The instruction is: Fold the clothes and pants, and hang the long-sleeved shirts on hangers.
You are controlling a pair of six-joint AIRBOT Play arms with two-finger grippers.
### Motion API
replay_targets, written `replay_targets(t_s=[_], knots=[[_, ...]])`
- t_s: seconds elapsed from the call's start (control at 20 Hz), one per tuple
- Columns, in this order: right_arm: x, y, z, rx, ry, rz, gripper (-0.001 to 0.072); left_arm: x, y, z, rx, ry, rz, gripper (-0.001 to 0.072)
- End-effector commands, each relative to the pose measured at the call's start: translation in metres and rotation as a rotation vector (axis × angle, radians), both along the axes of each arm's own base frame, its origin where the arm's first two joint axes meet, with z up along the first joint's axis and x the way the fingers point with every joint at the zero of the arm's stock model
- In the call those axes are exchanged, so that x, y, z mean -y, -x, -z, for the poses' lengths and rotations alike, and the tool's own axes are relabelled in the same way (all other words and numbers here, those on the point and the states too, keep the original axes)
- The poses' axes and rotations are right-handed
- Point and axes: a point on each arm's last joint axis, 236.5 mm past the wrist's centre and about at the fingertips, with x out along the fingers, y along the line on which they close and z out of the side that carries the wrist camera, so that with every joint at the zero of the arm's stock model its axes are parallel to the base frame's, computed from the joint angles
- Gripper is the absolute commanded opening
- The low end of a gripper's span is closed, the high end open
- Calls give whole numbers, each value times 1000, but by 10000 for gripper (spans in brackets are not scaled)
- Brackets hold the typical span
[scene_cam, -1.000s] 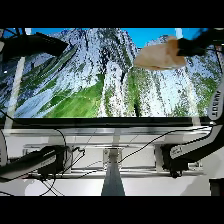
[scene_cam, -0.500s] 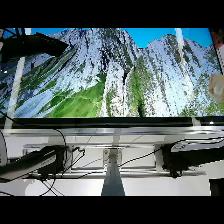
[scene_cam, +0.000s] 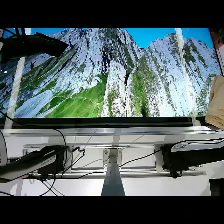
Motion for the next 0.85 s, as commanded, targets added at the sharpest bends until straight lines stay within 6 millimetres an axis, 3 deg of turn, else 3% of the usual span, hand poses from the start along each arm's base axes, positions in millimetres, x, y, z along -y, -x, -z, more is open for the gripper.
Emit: replay_targets(t_s=[0.0,0.05,0.15,0.25,0.3,0.45,0.55,0.65,0.8], knots=[[-49,-73,-5,132,25,-315,9,0,0,-1,2,0,-1,577],[-78,-100,-8,187,20,-429,9,0,0,-1,2,0,-1,577],[-155,-151,-19,324,-18,-694,9,0,0,-1,2,0,-1,577],[-233,-172,-30,412,-74,-953,10,0,0,-1,2,0,-1,576],[-262,-173,-35,427,-83,-1040,9,0,0,-1,2,0,-1,576],[-327,-156,-62,447,-84,-1222,9,0,0,-1,2,0,-1,577],[-358,-134,-93,493,-77,-1298,10,0,0,-1,2,0,-1,577],[-379,-110,-134,574,-34,-1351,9,0,0,-1,2,0,-1,577],[-392,-78,-188,703,57,-1388,10,0,0,-1,2,0,-1,577]])
